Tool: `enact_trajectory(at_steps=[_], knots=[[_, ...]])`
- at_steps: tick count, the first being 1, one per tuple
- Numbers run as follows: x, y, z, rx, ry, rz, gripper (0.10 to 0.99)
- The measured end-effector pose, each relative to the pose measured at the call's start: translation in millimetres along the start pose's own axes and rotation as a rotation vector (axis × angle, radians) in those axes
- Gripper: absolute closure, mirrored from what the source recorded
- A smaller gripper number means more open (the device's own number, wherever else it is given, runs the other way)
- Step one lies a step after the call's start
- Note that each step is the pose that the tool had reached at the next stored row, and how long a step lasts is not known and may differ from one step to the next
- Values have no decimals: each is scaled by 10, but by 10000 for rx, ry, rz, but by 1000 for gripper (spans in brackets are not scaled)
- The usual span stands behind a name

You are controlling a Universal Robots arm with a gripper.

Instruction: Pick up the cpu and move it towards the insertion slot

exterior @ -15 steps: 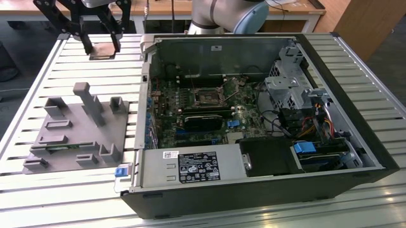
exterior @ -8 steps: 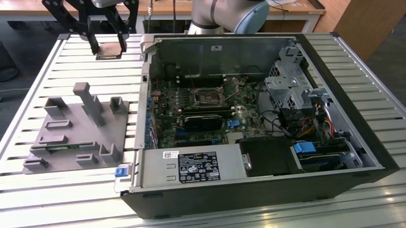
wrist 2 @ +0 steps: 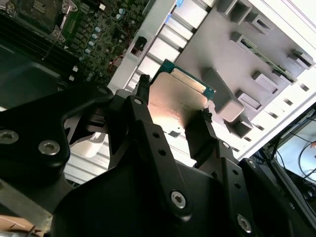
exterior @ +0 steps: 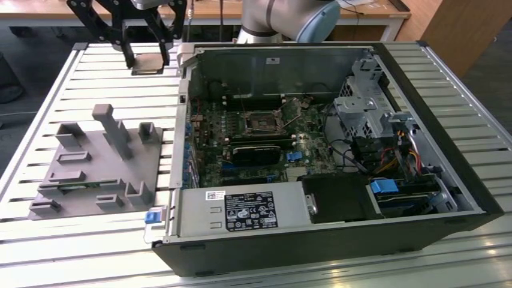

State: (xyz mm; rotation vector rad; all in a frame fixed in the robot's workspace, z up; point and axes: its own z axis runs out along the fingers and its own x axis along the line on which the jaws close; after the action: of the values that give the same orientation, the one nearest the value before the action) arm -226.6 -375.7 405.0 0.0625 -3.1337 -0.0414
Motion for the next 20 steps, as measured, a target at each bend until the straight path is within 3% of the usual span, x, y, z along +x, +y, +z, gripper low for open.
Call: enact_trajectory(at_steps=[20], knots=[[-276, -6, -2, 0, 0, -2, 545]])
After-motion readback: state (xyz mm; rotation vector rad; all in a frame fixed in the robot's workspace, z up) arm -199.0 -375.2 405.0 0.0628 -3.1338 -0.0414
